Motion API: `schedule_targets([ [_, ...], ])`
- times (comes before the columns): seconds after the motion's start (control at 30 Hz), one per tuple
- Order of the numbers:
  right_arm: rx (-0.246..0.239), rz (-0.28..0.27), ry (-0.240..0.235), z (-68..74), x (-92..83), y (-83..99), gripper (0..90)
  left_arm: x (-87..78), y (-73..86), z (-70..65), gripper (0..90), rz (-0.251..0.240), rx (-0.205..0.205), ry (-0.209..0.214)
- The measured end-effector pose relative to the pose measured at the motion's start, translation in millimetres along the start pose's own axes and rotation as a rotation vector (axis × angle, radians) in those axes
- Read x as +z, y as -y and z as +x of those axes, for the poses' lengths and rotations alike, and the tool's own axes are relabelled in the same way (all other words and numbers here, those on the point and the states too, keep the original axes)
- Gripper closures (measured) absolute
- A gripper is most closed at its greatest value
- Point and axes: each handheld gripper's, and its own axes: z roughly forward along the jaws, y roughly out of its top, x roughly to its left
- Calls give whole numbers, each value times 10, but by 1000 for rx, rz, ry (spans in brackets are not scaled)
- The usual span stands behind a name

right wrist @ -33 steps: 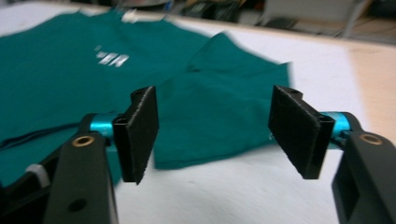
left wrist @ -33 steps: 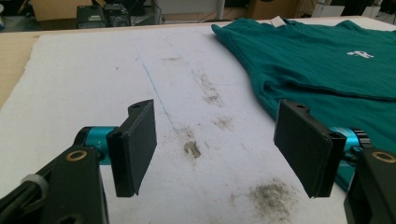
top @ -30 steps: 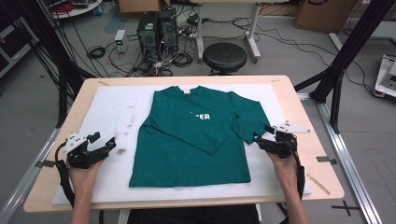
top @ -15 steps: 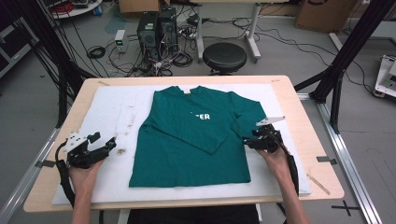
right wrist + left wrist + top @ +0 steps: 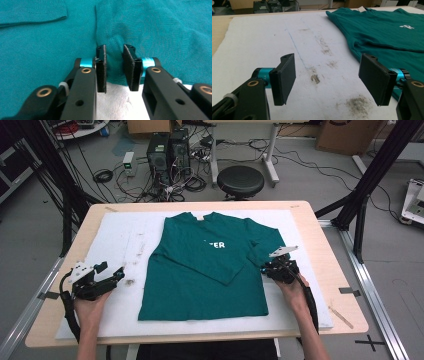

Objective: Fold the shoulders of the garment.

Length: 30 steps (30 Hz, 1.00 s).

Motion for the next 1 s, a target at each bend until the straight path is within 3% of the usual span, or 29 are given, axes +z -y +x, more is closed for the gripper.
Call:
schedule_targets([
  [0.07,7,-5,-5,-28,1,4,839,0,0,1,299,0,0,0],
  [0.1,39,-16,-19,-70,3,12,863,0,0,1,299,0,-1,1],
  [0.23,87,-37,-22,-119,-17,18,873,1,0,3,299,1,-2,1],
  [0.3,129,-94,-45,-135,-104,14,873,0,-1,5,299,3,-1,1],
  [0.43,138,-134,-62,-105,-200,-13,872,2,-1,2,299,4,-2,0],
  [0.53,167,-179,-102,-64,-283,-56,872,2,-1,0,299,4,0,-1],
  [1.0,101,-233,-220,403,-328,-455,869,1,-1,3,299,6,1,1],
])
